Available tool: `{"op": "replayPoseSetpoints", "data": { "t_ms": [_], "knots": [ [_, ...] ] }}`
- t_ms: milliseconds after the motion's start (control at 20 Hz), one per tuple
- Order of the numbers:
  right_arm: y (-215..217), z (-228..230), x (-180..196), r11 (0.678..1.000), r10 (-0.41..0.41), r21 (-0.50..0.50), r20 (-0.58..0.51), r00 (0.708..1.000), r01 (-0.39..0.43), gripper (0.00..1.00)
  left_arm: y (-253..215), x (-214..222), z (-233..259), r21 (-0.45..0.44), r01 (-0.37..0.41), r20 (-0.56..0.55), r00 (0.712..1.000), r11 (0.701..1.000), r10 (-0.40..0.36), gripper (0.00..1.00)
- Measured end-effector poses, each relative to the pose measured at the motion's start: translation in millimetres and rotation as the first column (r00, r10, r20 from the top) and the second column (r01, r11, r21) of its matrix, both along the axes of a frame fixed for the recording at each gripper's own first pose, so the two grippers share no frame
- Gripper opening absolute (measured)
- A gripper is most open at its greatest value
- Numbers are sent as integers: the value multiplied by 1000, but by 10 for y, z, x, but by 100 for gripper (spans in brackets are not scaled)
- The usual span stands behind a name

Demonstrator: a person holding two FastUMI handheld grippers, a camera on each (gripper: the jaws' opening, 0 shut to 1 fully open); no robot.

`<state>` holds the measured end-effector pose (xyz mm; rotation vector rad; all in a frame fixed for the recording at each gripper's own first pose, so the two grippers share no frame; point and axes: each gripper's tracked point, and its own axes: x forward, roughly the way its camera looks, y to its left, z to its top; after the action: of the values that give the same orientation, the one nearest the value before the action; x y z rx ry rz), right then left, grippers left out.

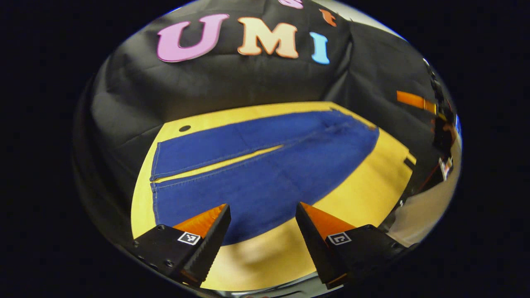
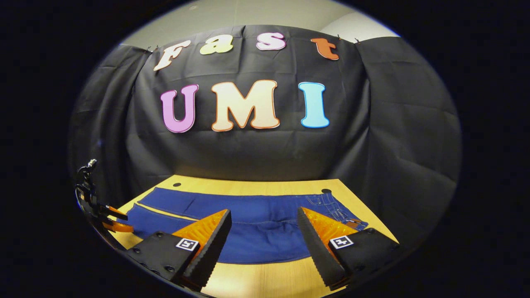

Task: Grasp the waist and the cuffs of the jeans and fold them to make the two legs overlap; first hold the waist and fold one-third of the jeans toward the cuffs, then hold the cuffs and fold the remaining one-third in the same direction to finish folding.

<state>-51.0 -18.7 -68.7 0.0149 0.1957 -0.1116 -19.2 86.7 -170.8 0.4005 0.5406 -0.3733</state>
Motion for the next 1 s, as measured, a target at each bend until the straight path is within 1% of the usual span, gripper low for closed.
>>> {"op": "replayPoseSetpoints", "data": {
  "t_ms": [50, 200, 350, 450, 500, 650, 700, 750, 800, 850, 950, 1000],
  "knots": [
    [23, -38, 11, 1000, 2, -4, -11, 1000, -2, 99, 115, -4, -74, 44, 18, -35, 999, 999, -16, 95],
    [78, -138, 11, 1000, 4, 7, -37, 999, -4, 100, 442, 23, -225, 155, 50, -121, 992, 987, -32, 94],
    [62, -238, 5, 1000, -7, 20, -63, 998, 9, 99, 578, -18, -327, 220, 106, -207, 976, 970, -60, 95],
    [16, -303, -19, 999, -23, 38, -82, 996, 26, 100, 625, -54, -360, 263, 143, -249, 966, 954, -76, 96],
    [-14, -328, -38, 998, -34, 47, -91, 995, 38, 99, 648, -50, -390, 278, 160, -265, 961, 947, -85, 97],
    [-149, -399, -125, 995, -76, 53, -117, 990, 83, 99, 736, -71, -517, 287, 188, -328, 941, 939, -89, 96],
    [-207, -417, -149, 994, -93, 50, -125, 988, 100, 99, 735, -59, -550, 267, 200, -346, 933, 943, -100, 97],
    [-259, -432, -180, 992, -108, 51, -129, 986, 116, 99, 733, -9, -560, 262, 195, -344, 934, 945, -97, 96],
    [-311, -436, -206, 990, -123, 54, -132, 984, 131, 99, 736, -15, -576, 255, 198, -365, 926, 947, -95, 92],
    [-361, -453, -230, 988, -136, 58, -136, 981, 145, 100, 737, -8, -566, 251, 198, -369, 924, 947, -96, 90],
    [-412, -466, -235, 985, -149, 68, -142, 979, 160, 99, 761, -35, -565, 264, 223, -397, 912, 939, -105, 93],
    [-431, -468, -232, 984, -152, 69, -142, 978, 163, 100, 757, -31, -571, 273, 237, -409, 906, 932, -110, 93]
  ]
}}
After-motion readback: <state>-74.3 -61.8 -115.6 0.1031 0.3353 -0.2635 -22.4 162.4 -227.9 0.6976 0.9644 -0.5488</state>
